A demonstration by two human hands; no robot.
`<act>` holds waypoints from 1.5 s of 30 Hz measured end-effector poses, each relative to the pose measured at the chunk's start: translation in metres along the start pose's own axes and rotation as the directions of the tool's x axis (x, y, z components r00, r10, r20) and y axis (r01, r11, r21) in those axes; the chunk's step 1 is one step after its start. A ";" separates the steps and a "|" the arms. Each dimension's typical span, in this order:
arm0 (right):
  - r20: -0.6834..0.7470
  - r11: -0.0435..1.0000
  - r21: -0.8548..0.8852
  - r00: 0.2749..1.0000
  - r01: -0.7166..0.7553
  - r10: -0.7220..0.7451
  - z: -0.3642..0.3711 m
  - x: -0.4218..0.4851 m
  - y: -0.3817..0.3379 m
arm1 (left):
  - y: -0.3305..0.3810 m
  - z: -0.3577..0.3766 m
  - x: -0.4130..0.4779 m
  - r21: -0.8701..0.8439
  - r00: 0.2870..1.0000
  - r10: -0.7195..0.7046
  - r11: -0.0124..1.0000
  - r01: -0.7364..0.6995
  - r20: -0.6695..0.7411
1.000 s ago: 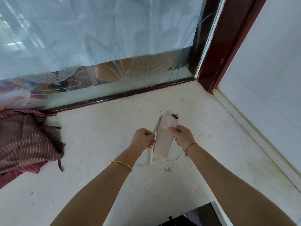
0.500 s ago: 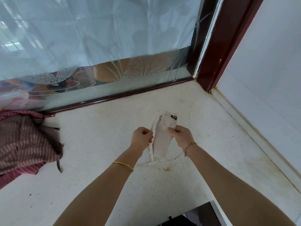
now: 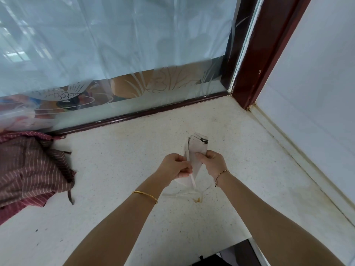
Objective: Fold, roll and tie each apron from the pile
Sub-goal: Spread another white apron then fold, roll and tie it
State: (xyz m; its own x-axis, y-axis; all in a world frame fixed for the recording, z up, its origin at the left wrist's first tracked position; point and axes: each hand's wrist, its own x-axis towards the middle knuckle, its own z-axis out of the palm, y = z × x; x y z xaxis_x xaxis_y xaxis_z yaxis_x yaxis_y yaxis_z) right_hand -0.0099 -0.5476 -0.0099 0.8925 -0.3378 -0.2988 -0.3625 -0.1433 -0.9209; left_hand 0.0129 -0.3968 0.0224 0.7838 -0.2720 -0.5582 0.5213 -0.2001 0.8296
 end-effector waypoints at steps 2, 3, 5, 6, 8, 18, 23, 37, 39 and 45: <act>0.011 0.999 0.023 0.999 -0.031 0.031 0.002 -0.001 0.000 | 0.001 0.004 0.001 0.036 1.000 0.017 0.999 -0.016 -0.014; 0.017 0.999 0.032 0.999 -0.042 0.042 0.003 -0.001 0.000 | 0.001 0.005 0.002 0.060 0.999 0.027 0.998 -0.025 -0.029; 0.025 0.998 0.042 0.998 -0.056 0.055 0.004 -0.002 0.000 | 0.002 0.007 0.003 0.117 0.998 0.046 0.992 -0.040 -0.053; 0.024 0.997 0.048 0.998 -0.060 0.059 0.004 -0.002 -0.001 | 0.002 0.008 0.003 0.143 0.997 0.055 0.989 -0.046 -0.061; 0.012 0.997 0.055 0.998 -0.061 0.061 0.004 -0.003 0.000 | 0.002 0.009 0.003 0.204 0.994 0.069 0.978 -0.049 -0.090; 0.208 0.987 0.141 0.977 -0.082 0.051 -0.015 -0.005 -0.007 | -0.005 -0.025 0.016 0.263 0.902 0.160 0.963 -0.054 -0.401; 0.251 0.989 -0.132 0.967 0.074 -0.038 -0.021 -0.003 -0.010 | -0.001 -0.045 0.019 0.287 0.859 0.217 0.954 -0.087 -0.464; 0.440 0.951 0.290 0.897 -0.102 -0.038 -0.008 -0.005 -0.026 | 0.003 -0.027 0.019 0.103 0.988 0.150 0.983 -0.153 0.039; 0.406 0.953 0.287 0.913 -0.095 -0.032 -0.006 -0.005 -0.027 | 0.001 -0.026 0.016 -0.047 0.984 0.105 0.994 -0.099 0.146; 0.406 0.966 0.236 0.914 -0.102 -0.002 -0.004 -0.009 -0.028 | -0.002 -0.032 0.013 -0.128 0.973 0.034 0.992 -0.005 0.229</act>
State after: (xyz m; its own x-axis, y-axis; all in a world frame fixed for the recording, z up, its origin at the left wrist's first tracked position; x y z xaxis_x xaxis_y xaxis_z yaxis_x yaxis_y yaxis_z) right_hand -0.0083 -0.5444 0.0198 0.9255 0.0688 -0.3725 -0.3783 0.1152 -0.9185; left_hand 0.0325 -0.3702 0.0139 0.7028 -0.4874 -0.5182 0.5565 -0.0771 0.8272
